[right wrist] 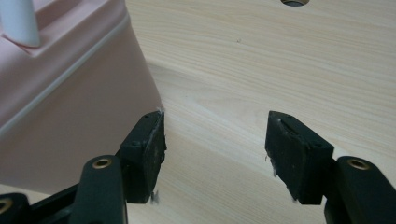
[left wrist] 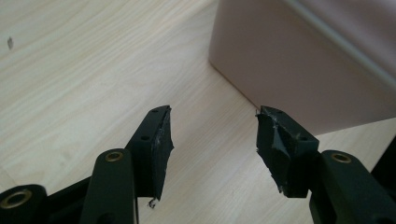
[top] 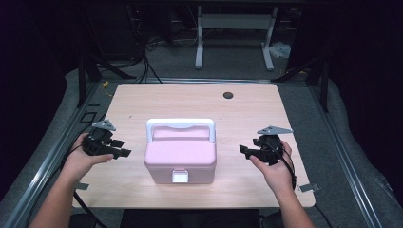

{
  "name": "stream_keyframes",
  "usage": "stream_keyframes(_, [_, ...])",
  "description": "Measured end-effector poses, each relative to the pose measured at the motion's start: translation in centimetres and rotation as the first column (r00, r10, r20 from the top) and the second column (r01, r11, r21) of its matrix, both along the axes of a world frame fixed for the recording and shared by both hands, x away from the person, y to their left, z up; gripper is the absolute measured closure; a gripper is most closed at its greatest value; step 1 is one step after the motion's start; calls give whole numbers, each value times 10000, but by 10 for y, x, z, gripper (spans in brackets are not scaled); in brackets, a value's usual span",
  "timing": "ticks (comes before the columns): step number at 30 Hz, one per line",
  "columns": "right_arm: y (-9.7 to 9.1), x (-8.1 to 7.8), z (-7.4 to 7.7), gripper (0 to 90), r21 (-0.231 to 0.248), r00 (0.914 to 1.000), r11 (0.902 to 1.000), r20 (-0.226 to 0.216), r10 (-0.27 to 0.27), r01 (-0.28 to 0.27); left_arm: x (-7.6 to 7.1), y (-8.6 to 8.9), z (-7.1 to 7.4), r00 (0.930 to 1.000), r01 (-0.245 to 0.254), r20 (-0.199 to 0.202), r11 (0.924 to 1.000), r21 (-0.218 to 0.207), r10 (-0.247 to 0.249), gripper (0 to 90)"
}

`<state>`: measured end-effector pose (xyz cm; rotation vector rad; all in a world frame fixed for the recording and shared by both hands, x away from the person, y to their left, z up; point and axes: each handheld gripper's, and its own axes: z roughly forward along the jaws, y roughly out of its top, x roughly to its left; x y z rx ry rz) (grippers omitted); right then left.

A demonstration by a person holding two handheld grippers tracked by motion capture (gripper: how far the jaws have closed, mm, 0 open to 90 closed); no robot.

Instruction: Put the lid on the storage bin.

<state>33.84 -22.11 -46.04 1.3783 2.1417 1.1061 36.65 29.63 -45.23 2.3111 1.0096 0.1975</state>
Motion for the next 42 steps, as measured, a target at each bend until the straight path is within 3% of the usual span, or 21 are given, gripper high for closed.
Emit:
stream_keyframes(6, [-5, -1, -14, 369, -58, 9997, 9998, -133, -181, 180, -8, -1, -23, 9998, -212, -41, 9995, -223, 211, 435])
stream_keyframes(10, [-8, -4, -28, 359, -364, 9994, 9988, -133, -318, 313, -13, 1, -40, 9988, -498, -17, 9976, -486, 498, 438])
stream_keyframes(15, [-6, -6, -44, 352, -1023, 9992, 9941, 215, -346, 366, -16, 2, -55, 9966, -758, 269, 9946, -712, 779, 441])
stream_keyframes(18, [-5, -5, -50, 351, -1272, 9995, 9915, 172, -269, 289, -17, 4, -63, 9923, -1052, 593, 9928, -570, 1085, 437])
stream_keyframes(24, [-5, -4, -61, 356, -1276, 9992, 9913, 263, -289, 320, -17, 7, -83, 9939, -1077, 231, 9939, -224, 1083, 424])
stream_keyframes(29, [2, -2, -69, 358, -1401, 10000, 9901, -9, 6, -7, -18, 7, -89, 9939, -1089, 123, 9934, -346, 1094, 425])
stream_keyframes(36, [12, -2, -74, 357, -1791, 9994, 9832, 11, 352, -344, -19, 3, -94, 9945, -1012, 266, 9947, -176, 1016, 425])
stream_keyframes(39, [14, -3, -72, 367, -1882, 9976, 9809, 399, 569, -484, -18, 2, -97, 9955, -864, 405, 9962, 91, 860, 425])
stream_keyframes(42, [14, -2, -72, 370, -1910, 9972, 9803, 451, 594, -497, -18, 1, -98, 9957, -802, 484, 9967, 150, 794, 425])
